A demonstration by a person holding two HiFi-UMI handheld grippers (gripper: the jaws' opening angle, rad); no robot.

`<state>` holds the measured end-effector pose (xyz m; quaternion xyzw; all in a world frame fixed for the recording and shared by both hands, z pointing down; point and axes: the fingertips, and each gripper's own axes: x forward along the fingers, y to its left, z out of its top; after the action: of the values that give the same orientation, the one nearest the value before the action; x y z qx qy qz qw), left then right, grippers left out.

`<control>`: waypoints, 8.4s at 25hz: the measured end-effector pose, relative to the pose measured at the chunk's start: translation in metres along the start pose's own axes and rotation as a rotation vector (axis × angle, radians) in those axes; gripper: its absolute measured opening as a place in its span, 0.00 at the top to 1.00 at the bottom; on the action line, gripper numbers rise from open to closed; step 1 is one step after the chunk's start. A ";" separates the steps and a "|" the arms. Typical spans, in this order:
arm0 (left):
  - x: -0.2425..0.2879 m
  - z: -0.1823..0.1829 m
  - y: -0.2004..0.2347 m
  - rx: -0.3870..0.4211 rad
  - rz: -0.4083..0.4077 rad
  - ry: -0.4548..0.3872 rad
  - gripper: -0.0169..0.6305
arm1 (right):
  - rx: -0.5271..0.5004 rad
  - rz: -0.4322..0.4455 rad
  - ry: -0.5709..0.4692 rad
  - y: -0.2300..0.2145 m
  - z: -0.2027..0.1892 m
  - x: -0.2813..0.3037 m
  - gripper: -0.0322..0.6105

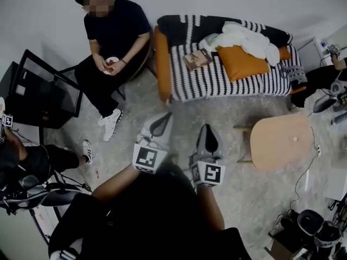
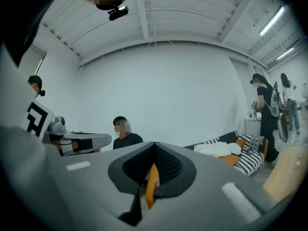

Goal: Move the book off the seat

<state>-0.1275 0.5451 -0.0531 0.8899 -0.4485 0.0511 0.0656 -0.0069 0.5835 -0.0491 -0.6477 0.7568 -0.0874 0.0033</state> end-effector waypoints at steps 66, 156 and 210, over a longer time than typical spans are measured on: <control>0.420 -0.091 0.189 -0.093 0.007 0.146 0.96 | 0.197 -0.078 0.244 -0.169 -0.146 0.433 0.94; 0.484 -0.320 0.233 -0.178 0.070 0.219 0.96 | 1.008 -0.153 0.487 -0.252 -0.533 0.530 0.71; 0.384 -0.071 0.230 -0.140 0.059 0.014 0.96 | 0.542 -0.050 0.153 -0.156 -0.159 0.455 0.72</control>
<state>-0.0878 0.1175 0.0912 0.8690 -0.4768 0.0277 0.1293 0.0544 0.1352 0.1785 -0.6333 0.6876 -0.3355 0.1170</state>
